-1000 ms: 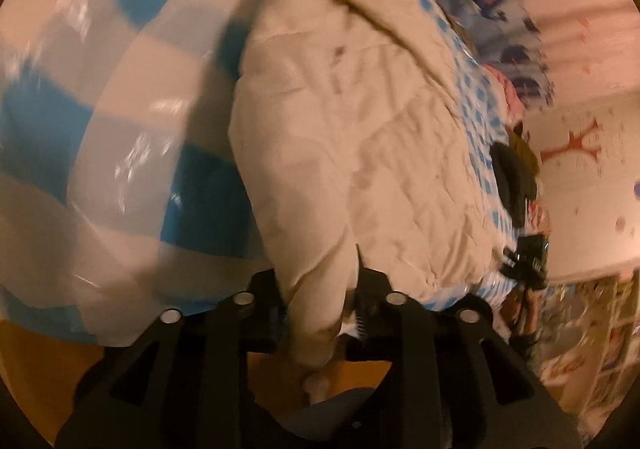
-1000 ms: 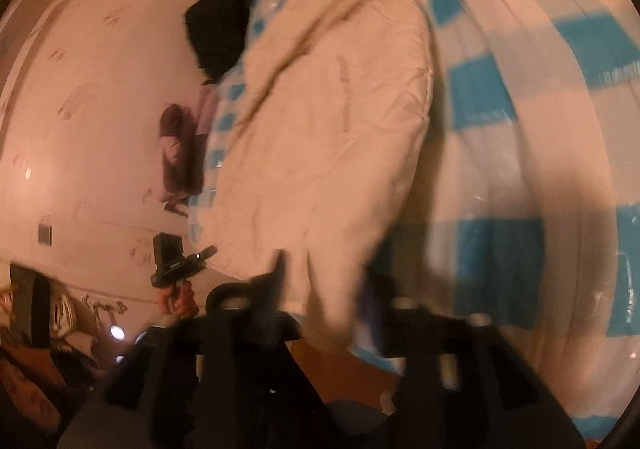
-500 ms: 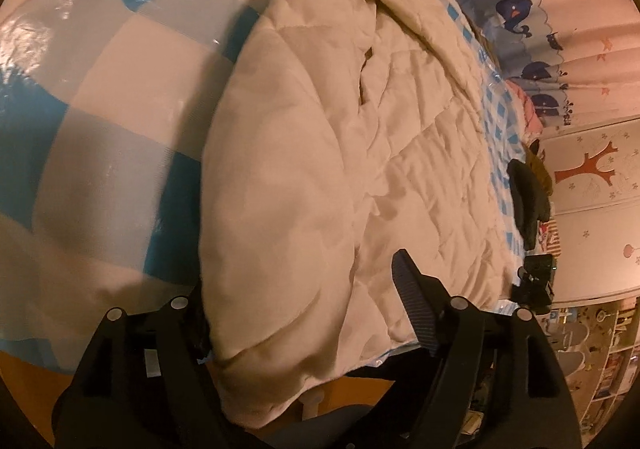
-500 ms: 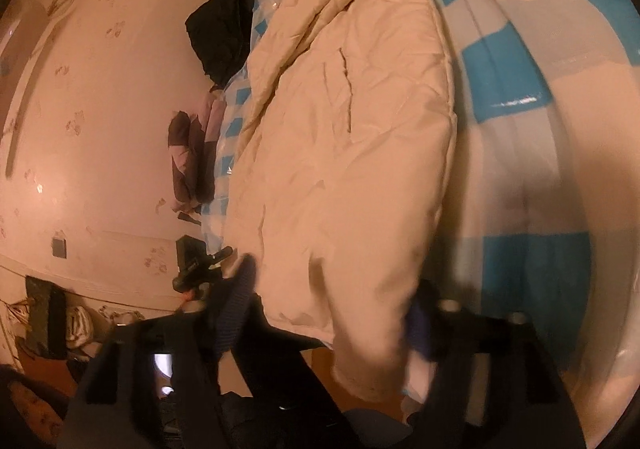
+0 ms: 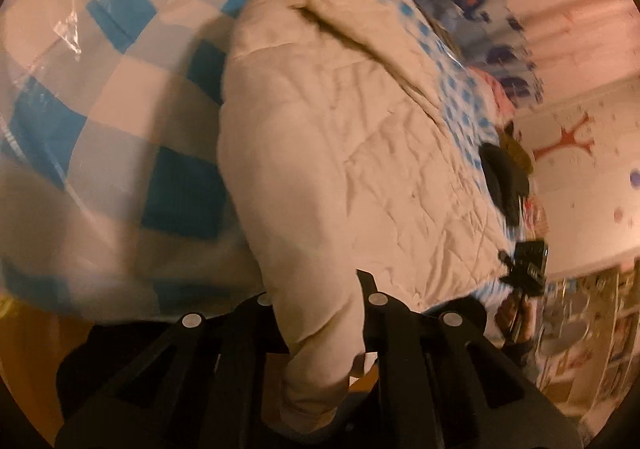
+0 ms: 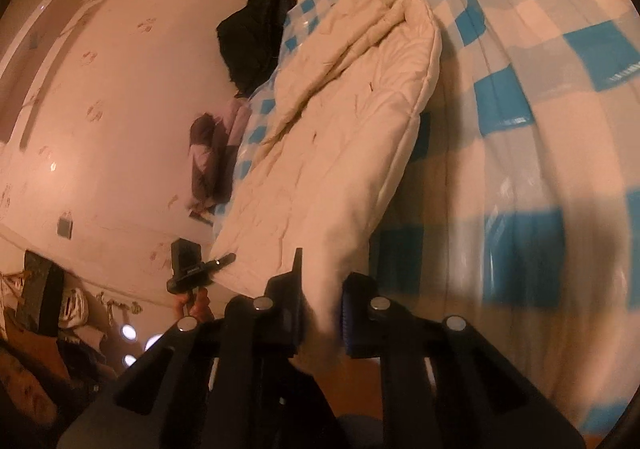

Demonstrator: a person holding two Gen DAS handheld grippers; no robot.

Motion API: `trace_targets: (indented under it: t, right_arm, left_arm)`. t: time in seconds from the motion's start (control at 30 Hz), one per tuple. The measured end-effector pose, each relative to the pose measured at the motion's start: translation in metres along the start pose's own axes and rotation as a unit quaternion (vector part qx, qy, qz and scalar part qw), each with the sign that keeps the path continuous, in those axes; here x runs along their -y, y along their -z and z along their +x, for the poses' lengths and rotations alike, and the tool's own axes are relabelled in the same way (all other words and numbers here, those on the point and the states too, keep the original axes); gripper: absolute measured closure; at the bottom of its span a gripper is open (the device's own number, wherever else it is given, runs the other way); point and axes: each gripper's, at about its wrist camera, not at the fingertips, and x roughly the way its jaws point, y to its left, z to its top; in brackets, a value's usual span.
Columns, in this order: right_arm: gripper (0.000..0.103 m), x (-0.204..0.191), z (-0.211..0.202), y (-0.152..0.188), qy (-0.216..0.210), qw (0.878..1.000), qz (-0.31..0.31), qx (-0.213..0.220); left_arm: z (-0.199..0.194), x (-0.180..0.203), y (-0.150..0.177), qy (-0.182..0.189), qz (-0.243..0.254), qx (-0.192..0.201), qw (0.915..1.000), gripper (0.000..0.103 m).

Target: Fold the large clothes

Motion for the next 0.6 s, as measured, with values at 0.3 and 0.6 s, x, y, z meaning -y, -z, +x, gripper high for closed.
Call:
trace_targets:
  t: [0.3,0.6]
  right_arm:
    - [0.037,0.032,0.037,-0.008,0.054,0.995,0.052,-0.063]
    - [0.086,0.019,0.043,-0.010,0.035,0.998,0.022,-0.036]
  left_arm:
    - [0.039,-0.020,0.002,-0.033,-0.049,-0.041,0.9974,0.032]
    - [0.047,-0.009,0.010,-0.027,-0.031,-0.024,0.9989,0.089]
